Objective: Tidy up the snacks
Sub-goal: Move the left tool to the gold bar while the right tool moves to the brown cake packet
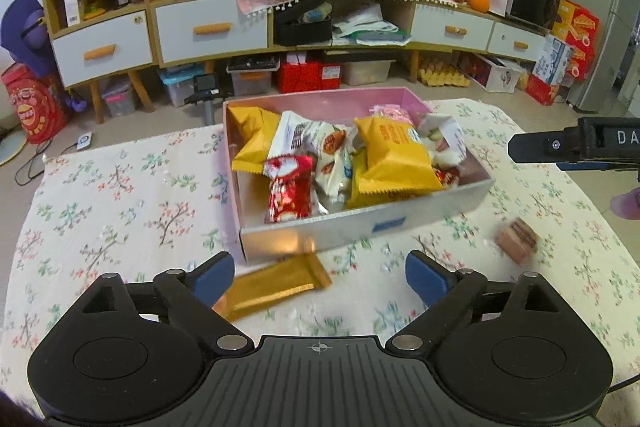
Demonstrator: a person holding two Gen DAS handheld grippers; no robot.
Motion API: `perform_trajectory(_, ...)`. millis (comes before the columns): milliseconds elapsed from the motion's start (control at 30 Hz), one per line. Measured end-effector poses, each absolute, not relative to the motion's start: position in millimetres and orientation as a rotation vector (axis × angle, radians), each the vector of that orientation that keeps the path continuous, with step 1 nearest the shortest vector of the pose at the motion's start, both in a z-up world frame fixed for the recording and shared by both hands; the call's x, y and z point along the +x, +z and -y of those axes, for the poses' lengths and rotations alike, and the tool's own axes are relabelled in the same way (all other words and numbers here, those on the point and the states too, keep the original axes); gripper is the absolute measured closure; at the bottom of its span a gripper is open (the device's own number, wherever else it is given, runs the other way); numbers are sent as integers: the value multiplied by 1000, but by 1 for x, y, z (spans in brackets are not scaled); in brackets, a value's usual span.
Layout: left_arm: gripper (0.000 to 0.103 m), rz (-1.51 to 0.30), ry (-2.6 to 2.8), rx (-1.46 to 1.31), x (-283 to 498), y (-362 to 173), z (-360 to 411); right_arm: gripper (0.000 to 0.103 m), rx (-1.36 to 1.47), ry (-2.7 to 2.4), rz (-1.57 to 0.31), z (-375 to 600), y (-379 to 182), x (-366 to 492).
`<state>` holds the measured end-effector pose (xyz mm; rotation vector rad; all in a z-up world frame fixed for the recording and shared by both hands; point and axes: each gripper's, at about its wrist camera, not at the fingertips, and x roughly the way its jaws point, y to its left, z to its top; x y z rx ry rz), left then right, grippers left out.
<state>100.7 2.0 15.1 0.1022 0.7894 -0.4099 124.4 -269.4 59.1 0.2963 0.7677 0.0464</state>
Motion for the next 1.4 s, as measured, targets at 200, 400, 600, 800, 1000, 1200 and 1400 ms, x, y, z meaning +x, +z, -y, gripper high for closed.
perform_trajectory(200,7,-806,-423,91,81,-1,-19,28,236,50,-795,265,54,109)
perform_trajectory(400,6,-813,-436,128,75,-23,-41,26,112,59,-825,258,39,91)
perform_trajectory(600,6,-810,-451,206,76,-50,-61,26,24,106,-829,259,17,75)
perform_trajectory(800,1,-789,-510,261,83,-65,-70,26,-62,116,-869,260,-7,69)
perform_trajectory(1000,0,-754,-550,232,103,-70,-73,25,-128,122,-919,259,-27,74)
perform_trajectory(1200,0,-709,-550,213,121,-74,-70,24,-41,151,-901,275,-33,79)
perform_trajectory(1400,0,-698,-547,209,133,-74,-63,24,-31,152,-871,283,-35,86)
